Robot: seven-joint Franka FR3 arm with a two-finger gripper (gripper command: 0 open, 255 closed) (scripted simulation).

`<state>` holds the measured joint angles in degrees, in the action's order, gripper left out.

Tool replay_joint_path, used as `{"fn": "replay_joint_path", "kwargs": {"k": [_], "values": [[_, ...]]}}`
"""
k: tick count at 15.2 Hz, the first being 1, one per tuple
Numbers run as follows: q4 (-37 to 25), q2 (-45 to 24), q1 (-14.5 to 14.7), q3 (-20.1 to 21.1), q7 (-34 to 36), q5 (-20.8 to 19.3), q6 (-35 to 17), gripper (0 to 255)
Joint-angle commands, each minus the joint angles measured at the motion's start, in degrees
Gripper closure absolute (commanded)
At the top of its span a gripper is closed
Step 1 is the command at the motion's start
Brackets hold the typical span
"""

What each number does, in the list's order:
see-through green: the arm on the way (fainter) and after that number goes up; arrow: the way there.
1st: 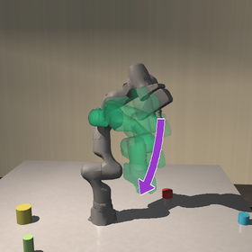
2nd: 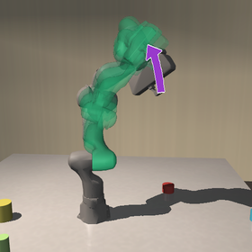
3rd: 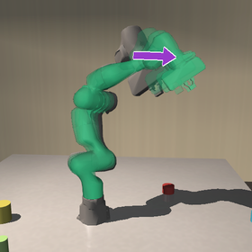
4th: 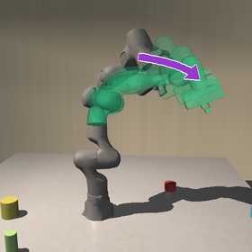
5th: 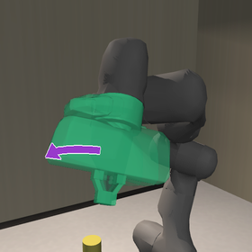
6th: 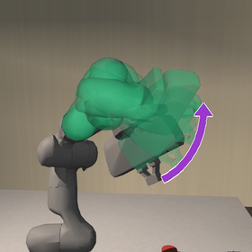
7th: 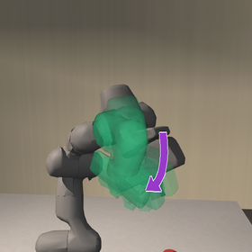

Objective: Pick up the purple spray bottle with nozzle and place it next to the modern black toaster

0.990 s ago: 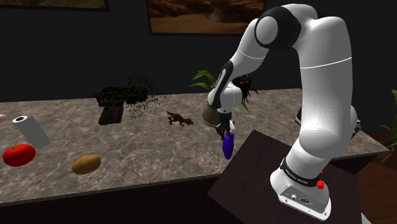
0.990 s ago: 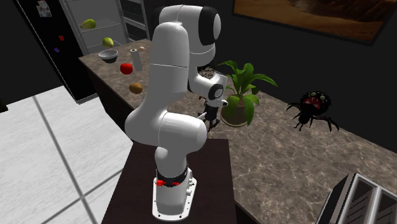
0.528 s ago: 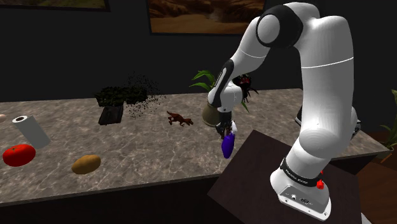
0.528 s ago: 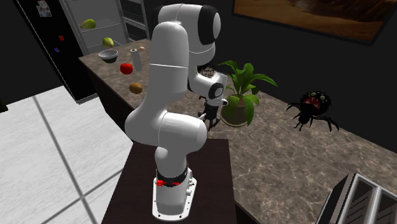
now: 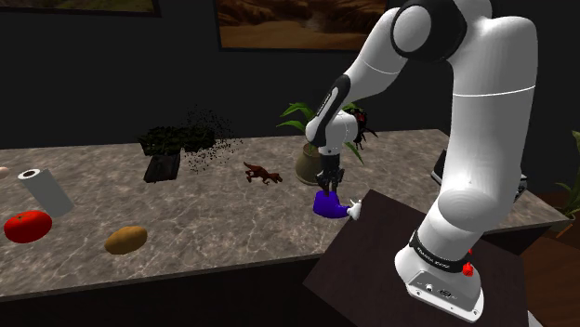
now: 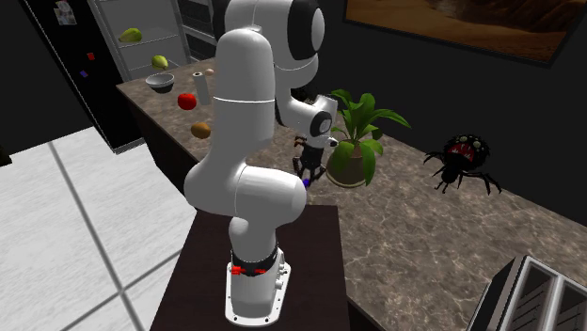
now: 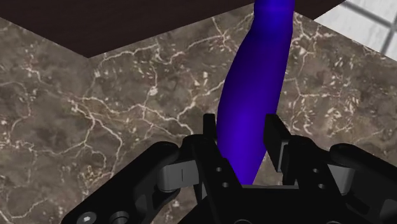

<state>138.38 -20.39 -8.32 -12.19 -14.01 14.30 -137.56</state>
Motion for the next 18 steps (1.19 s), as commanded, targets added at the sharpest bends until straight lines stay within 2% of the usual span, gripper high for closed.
{"fn": "replay_joint_path", "kwargs": {"k": [1,18], "values": [[0.52,1.79,0.19,-0.51,0.50,-0.83,1.29,255],[0.85,14.97,1.23,-2.63,5.40,-6.77,13.35,255]]}}
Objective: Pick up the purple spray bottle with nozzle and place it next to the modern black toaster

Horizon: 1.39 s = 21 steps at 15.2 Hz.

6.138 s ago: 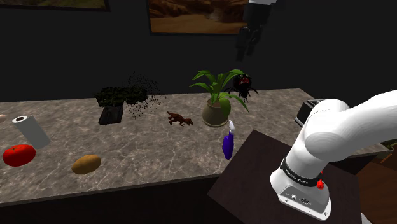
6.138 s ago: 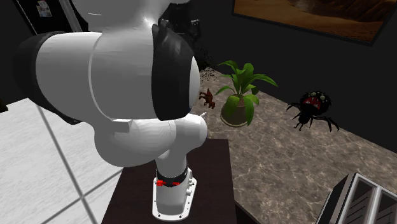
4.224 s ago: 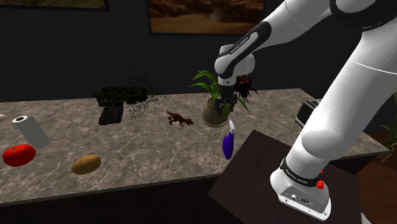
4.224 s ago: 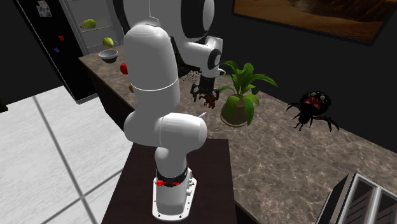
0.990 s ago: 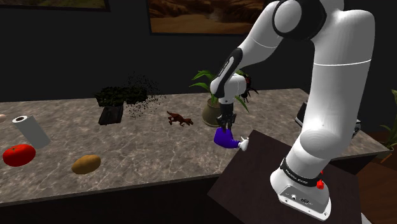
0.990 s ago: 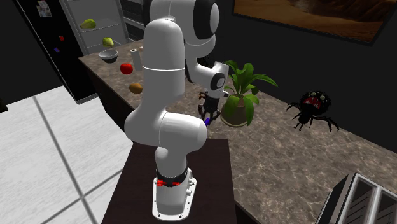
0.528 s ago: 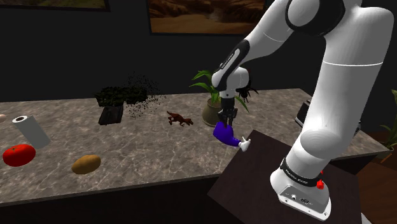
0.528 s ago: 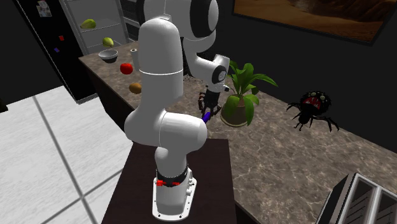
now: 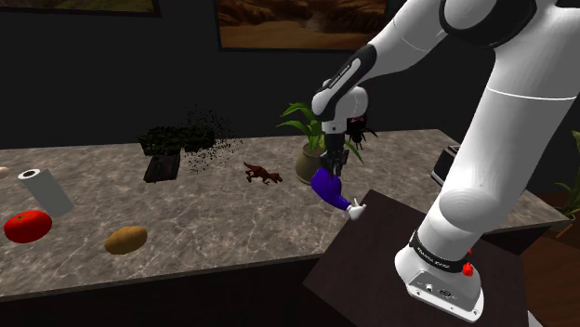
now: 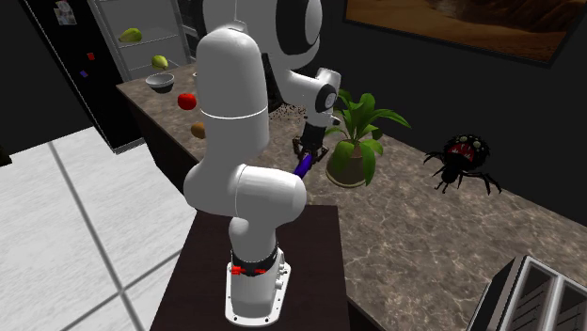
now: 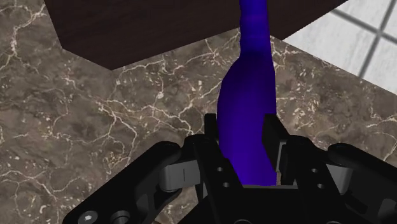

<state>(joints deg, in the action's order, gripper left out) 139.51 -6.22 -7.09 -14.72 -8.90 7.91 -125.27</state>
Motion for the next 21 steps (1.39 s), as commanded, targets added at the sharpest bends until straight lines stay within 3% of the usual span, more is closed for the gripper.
{"fn": "replay_joint_path", "kwargs": {"k": [1,21], "values": [[-0.39,1.49,0.01,-0.16,0.53,-0.67,1.81,255],[-5.34,12.83,-0.07,-0.18,4.43,-4.46,17.46,255]]}}
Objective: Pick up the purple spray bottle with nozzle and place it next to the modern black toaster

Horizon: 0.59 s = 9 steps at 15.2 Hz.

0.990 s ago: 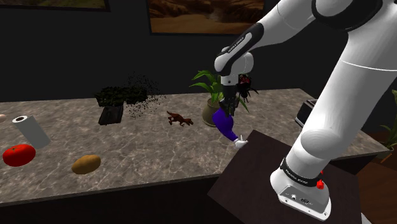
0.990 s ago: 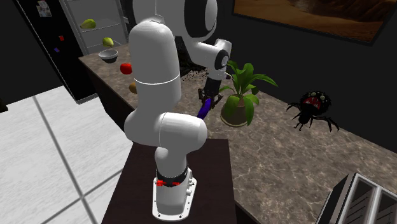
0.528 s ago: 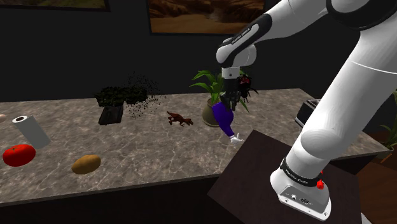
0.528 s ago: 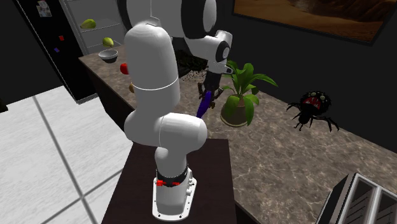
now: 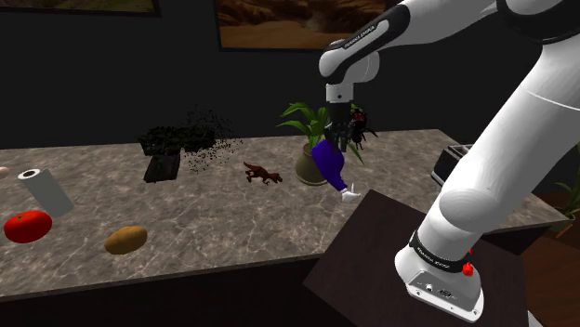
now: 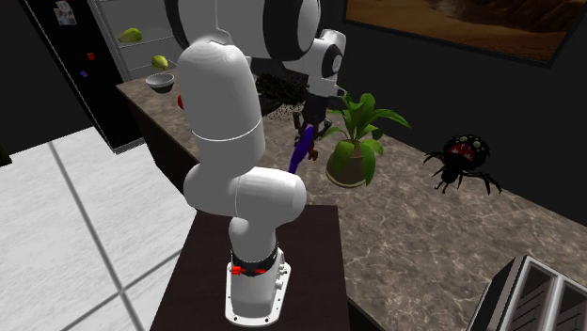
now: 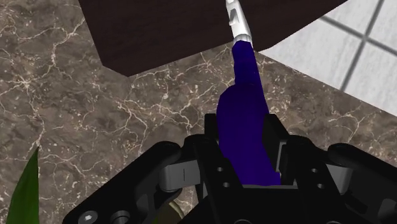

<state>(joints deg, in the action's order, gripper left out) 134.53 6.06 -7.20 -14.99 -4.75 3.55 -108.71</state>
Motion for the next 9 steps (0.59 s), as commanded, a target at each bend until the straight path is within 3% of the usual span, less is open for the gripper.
{"fn": "replay_joint_path", "kwargs": {"k": [1,9], "values": [[-0.74,0.98,0.04,0.11,0.42,-0.21,1.69,255],[-4.23,3.92,0.01,0.35,1.44,-0.86,7.98,255]]}}
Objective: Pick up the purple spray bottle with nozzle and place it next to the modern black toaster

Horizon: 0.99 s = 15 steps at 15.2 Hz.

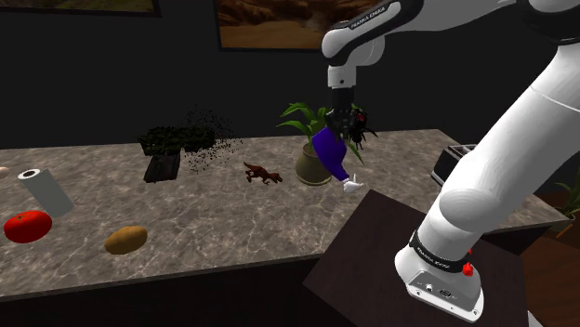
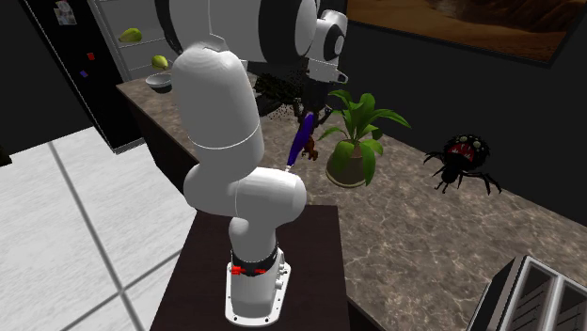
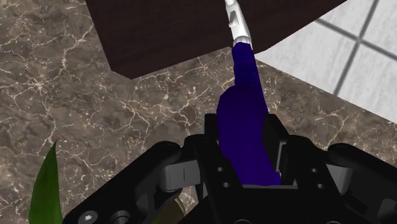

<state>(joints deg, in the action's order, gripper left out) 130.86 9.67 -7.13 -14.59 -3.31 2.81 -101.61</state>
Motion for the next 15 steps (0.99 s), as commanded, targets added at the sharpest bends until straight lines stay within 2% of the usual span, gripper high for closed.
{"fn": "replay_joint_path", "kwargs": {"k": [1,5,15], "values": [[-1.05,0.61,-0.06,-0.01,0.12,-0.18,1.67,255],[1.93,4.32,-2.10,-1.92,-2.45,-2.77,2.43,255],[8.72,13.15,-9.91,-9.48,-12.52,-12.62,3.98,255]]}}
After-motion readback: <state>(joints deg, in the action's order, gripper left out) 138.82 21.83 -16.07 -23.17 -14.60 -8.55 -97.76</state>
